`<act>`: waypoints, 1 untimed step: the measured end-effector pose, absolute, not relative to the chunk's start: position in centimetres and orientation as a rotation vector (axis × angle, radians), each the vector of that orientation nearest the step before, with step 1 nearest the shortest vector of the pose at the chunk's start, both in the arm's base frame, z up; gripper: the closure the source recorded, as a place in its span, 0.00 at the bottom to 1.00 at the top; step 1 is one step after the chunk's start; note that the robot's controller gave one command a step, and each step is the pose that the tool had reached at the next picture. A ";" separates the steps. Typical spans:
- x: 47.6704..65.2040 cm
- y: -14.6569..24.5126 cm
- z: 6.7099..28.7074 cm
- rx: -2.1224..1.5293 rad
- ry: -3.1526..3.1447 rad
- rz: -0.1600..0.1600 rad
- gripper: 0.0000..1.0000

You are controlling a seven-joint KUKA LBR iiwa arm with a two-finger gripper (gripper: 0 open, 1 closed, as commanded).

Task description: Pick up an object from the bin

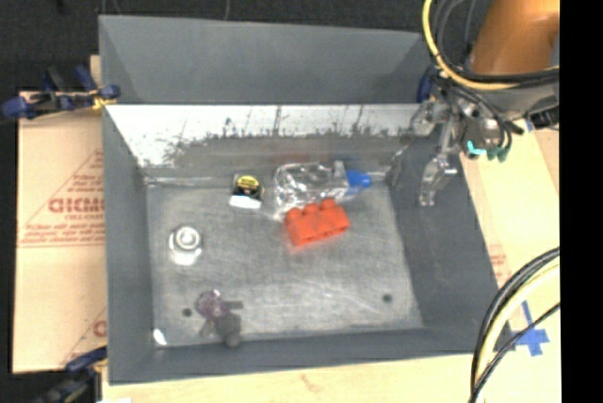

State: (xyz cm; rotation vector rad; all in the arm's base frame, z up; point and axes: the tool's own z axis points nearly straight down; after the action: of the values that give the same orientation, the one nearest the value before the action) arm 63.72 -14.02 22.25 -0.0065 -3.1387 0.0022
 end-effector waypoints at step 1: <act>65.4 -8.9 7.7 -0.001 -3.149 0.005 0.00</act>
Offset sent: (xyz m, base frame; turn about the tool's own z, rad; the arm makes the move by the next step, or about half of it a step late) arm 0.0154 0.0530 -0.1473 -0.0001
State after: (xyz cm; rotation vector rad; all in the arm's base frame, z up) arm 65.43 -8.90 7.71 -0.0009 -3.1489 0.0051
